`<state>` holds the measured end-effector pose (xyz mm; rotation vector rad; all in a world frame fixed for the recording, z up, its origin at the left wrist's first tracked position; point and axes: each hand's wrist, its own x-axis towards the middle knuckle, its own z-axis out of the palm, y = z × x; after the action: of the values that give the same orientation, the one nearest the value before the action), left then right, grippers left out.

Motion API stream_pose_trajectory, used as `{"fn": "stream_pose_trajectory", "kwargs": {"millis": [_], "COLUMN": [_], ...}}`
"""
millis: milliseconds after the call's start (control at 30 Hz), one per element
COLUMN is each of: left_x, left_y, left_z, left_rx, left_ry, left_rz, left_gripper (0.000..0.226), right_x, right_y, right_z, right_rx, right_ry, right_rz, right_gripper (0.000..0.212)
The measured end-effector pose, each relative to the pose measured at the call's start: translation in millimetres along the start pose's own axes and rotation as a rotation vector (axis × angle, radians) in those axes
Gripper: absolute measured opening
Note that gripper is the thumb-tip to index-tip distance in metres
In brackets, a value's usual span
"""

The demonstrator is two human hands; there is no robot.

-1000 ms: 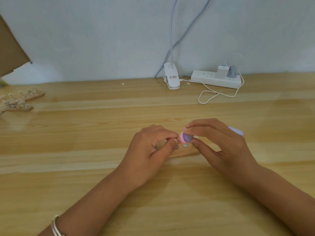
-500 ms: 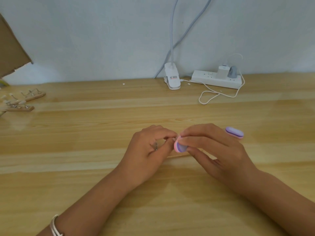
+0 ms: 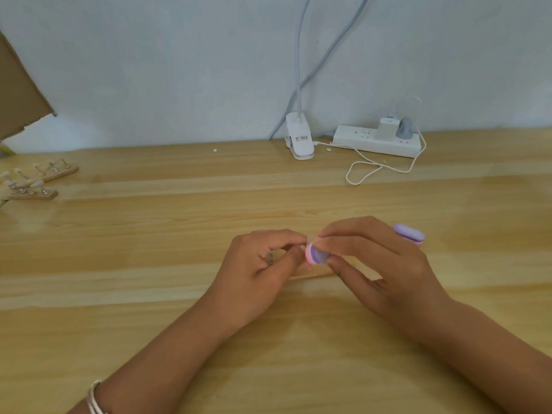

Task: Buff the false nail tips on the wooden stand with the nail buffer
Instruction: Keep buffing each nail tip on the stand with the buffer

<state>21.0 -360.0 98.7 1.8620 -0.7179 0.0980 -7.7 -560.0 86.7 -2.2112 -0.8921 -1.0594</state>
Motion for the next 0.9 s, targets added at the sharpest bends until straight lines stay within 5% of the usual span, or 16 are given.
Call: {"fn": "stream_pose_trajectory", "kwargs": {"millis": [300, 567, 900], "left_x": [0.2, -1.2, -3.9], "left_y": [3.6, 8.3, 9.6], "left_z": [-2.3, -1.3, -1.7], "left_rx": [-0.147, 0.012, -0.146], "left_ry": [-0.027, -0.02, -0.065], "left_rz": [-0.058, 0.045, -0.005], "left_gripper": [0.02, 0.021, 0.023], "right_x": [-0.1, 1.6, 0.8], "right_y": [13.8, -1.2, 5.2], "right_z": [-7.6, 2.2, -0.4], "right_rx": [0.016, -0.035, -0.078], "right_ry": [0.027, 0.043, 0.054], "right_rz": [0.121, 0.016, 0.001], "right_gripper": [0.019, 0.012, 0.017]}}
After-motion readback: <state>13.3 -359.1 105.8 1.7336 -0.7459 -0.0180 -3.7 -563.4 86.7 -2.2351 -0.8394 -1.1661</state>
